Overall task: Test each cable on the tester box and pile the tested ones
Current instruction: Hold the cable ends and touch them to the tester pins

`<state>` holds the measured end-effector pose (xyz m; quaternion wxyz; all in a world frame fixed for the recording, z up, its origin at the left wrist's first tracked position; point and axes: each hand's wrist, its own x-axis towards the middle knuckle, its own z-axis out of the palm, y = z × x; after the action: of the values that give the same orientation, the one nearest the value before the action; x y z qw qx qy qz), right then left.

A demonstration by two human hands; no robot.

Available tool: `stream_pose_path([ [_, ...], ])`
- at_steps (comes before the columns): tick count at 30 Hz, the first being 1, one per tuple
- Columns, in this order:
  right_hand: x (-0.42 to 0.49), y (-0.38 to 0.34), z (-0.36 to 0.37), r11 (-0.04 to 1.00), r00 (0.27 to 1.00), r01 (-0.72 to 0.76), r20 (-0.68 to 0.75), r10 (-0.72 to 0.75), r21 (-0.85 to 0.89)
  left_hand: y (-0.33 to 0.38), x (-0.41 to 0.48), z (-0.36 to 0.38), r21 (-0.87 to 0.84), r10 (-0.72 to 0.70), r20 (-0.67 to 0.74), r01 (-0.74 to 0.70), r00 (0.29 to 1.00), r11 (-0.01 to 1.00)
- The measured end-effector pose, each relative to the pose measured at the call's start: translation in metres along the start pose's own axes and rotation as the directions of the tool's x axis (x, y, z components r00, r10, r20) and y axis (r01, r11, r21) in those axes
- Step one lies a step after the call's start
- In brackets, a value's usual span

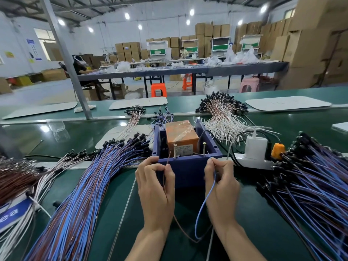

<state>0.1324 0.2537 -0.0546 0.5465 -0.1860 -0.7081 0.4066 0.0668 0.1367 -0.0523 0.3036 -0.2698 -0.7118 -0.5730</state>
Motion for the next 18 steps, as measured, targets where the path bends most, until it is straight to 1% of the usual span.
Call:
stream_pose_path([
  [6, 0.001, 0.0022, 0.0027, 1.0, 1.0, 0.013, 0.015, -0.013, -0.01, -0.0008, 0.0, 0.0007, 0.023, 0.019, 0.002, -0.019, 1.0, 1.0],
  [18, 0.0026, -0.0008, 0.0017, 0.998, 0.999, 0.037, 0.025, -0.036, -0.052, 0.0011, -0.0004, -0.0006, 0.031, 0.007, 0.026, -0.008, 1.0, 0.999],
])
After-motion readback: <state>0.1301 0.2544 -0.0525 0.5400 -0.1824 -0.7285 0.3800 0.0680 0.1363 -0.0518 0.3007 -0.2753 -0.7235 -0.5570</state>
